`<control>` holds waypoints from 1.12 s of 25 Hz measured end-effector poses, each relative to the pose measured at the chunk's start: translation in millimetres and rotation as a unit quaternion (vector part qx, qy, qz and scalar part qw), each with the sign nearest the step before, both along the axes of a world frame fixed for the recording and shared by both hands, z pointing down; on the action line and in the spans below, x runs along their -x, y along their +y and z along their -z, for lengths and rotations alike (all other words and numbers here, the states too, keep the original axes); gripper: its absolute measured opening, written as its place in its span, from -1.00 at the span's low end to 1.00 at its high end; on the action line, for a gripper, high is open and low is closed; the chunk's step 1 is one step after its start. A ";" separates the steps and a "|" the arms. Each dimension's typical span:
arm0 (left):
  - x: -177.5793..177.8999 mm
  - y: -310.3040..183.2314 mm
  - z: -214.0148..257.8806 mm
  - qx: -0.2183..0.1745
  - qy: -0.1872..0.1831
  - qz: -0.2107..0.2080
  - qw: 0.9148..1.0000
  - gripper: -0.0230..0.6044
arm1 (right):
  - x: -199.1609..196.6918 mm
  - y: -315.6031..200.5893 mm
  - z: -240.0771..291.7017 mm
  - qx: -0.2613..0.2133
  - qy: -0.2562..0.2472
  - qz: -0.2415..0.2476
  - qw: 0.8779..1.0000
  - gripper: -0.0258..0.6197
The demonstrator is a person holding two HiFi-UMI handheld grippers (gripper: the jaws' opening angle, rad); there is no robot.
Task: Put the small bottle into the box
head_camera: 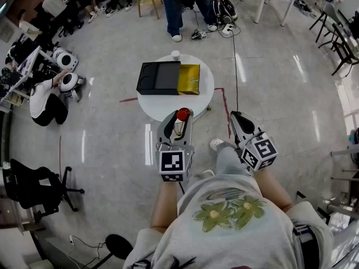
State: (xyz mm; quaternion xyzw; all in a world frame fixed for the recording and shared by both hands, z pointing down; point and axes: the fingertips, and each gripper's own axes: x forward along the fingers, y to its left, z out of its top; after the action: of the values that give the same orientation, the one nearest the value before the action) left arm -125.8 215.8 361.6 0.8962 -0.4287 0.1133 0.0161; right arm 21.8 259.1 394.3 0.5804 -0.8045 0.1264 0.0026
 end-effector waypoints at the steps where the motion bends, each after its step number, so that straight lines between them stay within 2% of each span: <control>1: -1.3 -2.4 1.8 -0.002 0.002 -0.001 1.000 -0.47 | -0.5 -2.3 -0.3 0.001 -0.002 0.000 1.000 -0.93; 8: -17.3 -32.8 3.3 -0.001 0.002 0.005 1.000 -0.47 | -15.5 -33.0 -6.4 0.002 0.005 0.005 1.000 -0.93; 15: -42.9 -79.8 1.1 0.002 -0.012 0.022 1.000 -0.47 | -41.1 -86.5 -11.8 0.007 -0.004 0.030 1.000 -0.93; 28: -84.1 -166.6 14.7 0.007 -0.009 0.091 0.996 -0.47 | -89.5 -184.4 -3.7 0.013 -0.006 0.098 0.995 -0.92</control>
State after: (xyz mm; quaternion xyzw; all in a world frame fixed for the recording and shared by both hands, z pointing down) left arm -41.7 49.2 346.9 0.8524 -0.5076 0.1226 0.0292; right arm 111.3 74.7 398.0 0.4983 -0.8556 0.1390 0.0178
